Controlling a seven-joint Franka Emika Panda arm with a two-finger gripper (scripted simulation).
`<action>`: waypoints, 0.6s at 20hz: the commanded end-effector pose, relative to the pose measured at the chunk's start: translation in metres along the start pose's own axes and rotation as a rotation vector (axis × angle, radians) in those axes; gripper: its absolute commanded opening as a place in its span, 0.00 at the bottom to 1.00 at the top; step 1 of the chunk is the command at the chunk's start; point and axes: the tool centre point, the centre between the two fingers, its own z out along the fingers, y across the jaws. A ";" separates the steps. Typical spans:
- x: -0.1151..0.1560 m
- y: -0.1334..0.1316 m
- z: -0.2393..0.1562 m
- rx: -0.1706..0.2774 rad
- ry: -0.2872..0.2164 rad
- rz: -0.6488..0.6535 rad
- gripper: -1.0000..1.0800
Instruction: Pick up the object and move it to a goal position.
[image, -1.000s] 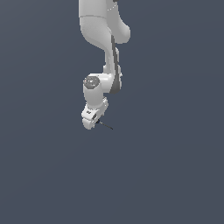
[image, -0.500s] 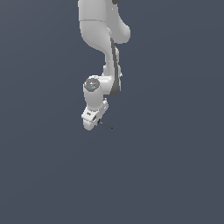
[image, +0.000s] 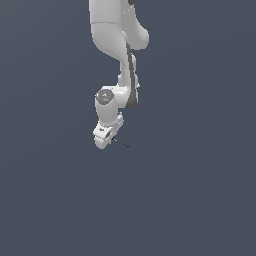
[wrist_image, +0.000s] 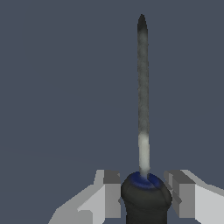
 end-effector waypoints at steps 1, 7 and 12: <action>-0.001 0.003 -0.004 -0.001 0.000 0.000 0.00; -0.004 0.016 -0.027 -0.001 0.001 0.000 0.00; -0.008 0.034 -0.059 -0.001 0.001 -0.001 0.00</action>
